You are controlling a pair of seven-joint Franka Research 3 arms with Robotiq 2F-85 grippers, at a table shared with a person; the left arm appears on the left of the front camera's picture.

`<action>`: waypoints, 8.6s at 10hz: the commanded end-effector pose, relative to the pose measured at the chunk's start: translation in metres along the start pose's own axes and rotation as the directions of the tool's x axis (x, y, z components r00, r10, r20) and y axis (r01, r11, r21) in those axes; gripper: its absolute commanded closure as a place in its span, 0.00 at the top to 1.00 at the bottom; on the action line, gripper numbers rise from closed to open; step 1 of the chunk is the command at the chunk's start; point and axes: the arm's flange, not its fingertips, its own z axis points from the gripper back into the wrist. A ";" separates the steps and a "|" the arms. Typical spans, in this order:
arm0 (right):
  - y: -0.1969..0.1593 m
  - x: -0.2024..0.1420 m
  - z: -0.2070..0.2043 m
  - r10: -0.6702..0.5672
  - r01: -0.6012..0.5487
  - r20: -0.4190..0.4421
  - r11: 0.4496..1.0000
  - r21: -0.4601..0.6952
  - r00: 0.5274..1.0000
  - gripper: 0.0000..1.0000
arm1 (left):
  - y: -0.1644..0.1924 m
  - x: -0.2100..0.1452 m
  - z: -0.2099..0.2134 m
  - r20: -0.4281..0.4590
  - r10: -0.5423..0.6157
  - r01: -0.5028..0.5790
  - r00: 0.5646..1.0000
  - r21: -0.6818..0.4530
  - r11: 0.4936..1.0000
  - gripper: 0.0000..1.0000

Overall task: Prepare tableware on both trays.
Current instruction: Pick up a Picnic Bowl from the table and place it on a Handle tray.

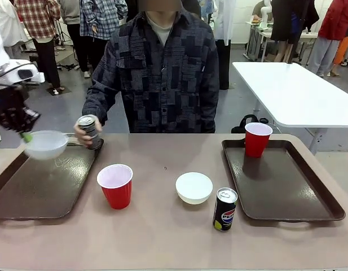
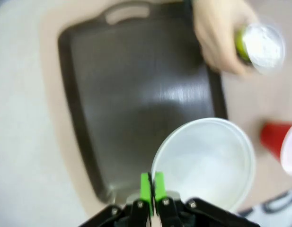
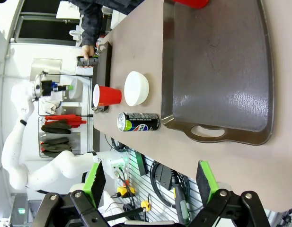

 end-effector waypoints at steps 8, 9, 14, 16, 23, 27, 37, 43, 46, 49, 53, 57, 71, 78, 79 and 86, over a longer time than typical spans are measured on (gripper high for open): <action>-0.002 0.001 0.000 0.007 -0.007 0.008 1.000 0.016 1.000 1.00 | 0.005 -0.022 0.002 -0.008 -0.026 0.027 1.000 0.068 0.997 0.04; -0.002 0.001 0.000 0.007 -0.007 0.008 1.000 0.016 1.000 1.00 | 0.006 -0.016 -0.007 0.022 -0.020 0.019 1.000 0.043 0.999 0.04; -0.002 0.001 0.000 0.007 -0.007 0.008 1.000 0.016 1.000 1.00 | 0.012 -0.008 -0.081 -0.024 0.014 -0.017 1.000 -0.108 0.994 0.04; -0.002 0.001 0.000 0.007 -0.007 0.008 1.000 0.016 1.000 1.00 | 0.014 -0.011 -0.100 -0.002 0.021 -0.021 1.000 -0.145 0.989 0.04; -0.002 0.001 0.000 0.007 -0.007 0.008 1.000 0.016 1.000 1.00 | 0.007 -0.026 -0.126 0.117 -0.118 0.127 0.986 -0.072 0.989 0.04; -0.002 0.001 0.000 0.007 -0.007 0.008 1.000 0.016 1.000 1.00 | 0.009 -0.026 -0.125 0.100 -0.136 0.141 0.986 -0.038 0.989 1.00; -0.002 0.001 0.000 0.007 -0.007 0.008 1.000 0.016 1.000 1.00 | -0.004 -0.006 -0.008 0.107 -0.129 0.133 0.986 -0.032 0.991 0.81; -0.002 0.001 0.000 0.007 -0.007 0.008 1.000 0.016 1.000 1.00 | -0.003 -0.011 -0.009 0.113 -0.151 0.158 0.982 -0.053 0.986 0.81; -0.002 0.001 0.000 0.007 -0.007 0.008 1.000 0.016 1.000 1.00 | 0.039 0.007 0.037 -0.036 -0.051 0.026 0.998 -0.493 0.870 0.81; 0.000 0.000 0.000 0.000 0.000 0.000 1.000 0.000 1.000 1.00 | 0.089 0.006 0.062 -0.136 0.040 -0.127 0.990 -0.726 0.675 0.81; 0.058 -0.020 -0.027 0.043 -0.047 -0.020 0.958 -0.284 0.999 1.00 | 0.145 -0.002 0.077 -0.162 0.160 -0.222 0.974 -0.833 0.506 0.81; 0.122 -0.026 -0.095 0.069 -0.098 -0.078 0.870 -0.483 0.995 1.00 | 0.176 -0.015 0.077 -0.167 0.292 -0.293 0.942 -0.835 0.466 0.81; 0.188 0.012 -0.136 0.130 -0.209 -0.184 0.824 -0.526 0.974 1.00 | 0.225 -0.038 -0.015 -0.257 0.216 -0.318 0.942 -0.891 0.325 0.81; 0.173 0.009 -0.230 0.193 -0.346 -0.300 0.691 -0.635 0.934 1.00 | 0.225 -0.038 -0.015 -0.257 0.216 -0.318 0.942 -0.891 0.325 0.81; 0.170 0.017 -0.247 0.196 -0.328 -0.271 0.697 -0.638 0.943 1.00 | 0.225 -0.038 -0.015 -0.257 0.216 -0.318 0.942 -0.891 0.325 0.81; 0.168 0.040 -0.289 0.202 -0.328 -0.266 0.703 -0.630 0.943 1.00 | 0.225 -0.038 -0.015 -0.257 0.216 -0.318 0.942 -0.891 0.325 0.81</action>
